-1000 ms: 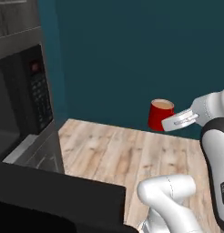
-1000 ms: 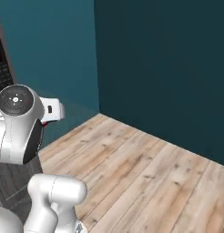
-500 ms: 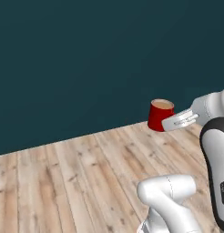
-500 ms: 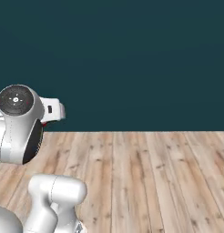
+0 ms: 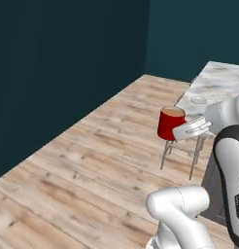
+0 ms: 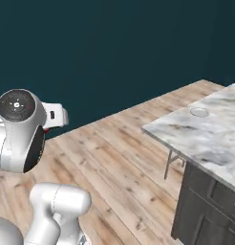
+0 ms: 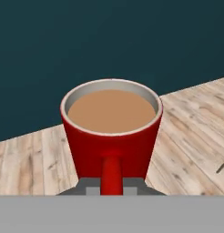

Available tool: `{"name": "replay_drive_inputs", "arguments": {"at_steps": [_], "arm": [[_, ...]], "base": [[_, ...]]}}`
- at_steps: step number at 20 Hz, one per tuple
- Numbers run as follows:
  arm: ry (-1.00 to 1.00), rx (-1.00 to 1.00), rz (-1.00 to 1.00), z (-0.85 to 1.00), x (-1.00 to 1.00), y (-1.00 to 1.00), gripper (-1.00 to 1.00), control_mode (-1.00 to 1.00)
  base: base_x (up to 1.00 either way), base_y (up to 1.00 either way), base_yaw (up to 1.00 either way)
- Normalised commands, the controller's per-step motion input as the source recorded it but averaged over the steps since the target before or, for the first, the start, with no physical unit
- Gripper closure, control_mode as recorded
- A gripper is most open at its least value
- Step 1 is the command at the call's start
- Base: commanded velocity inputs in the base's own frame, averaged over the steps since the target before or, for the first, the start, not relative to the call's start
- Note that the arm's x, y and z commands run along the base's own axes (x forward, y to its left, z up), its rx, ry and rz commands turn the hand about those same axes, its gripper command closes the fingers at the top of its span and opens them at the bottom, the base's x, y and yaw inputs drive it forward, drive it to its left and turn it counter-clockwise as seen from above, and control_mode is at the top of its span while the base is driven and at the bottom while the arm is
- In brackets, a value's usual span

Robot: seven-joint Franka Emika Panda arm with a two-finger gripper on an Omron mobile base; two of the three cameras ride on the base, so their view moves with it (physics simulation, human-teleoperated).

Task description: Pick the cup of tea, navigate to the dining table, and place it on the saucer.

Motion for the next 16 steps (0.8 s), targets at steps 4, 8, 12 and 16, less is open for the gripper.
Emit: {"name": "replay_drive_inputs", "arguments": {"at_steps": [4,8,12,16], "arm": [[0.0,0.0,0.0,0.0,0.0,0.0,1.0,1.0],[0.0,0.0,0.0,0.0,0.0,0.0,1.0,1.0],[0.0,0.0,0.0,0.0,0.0,0.0,1.0,1.0],[0.0,0.0,0.0,0.0,0.0,0.0,1.0,1.0]], "base": [[0.01,0.13,-0.99],[0.78,0.67,-0.74],[1.0,0.96,-0.5],[1.0,1.0,-0.44]]}}
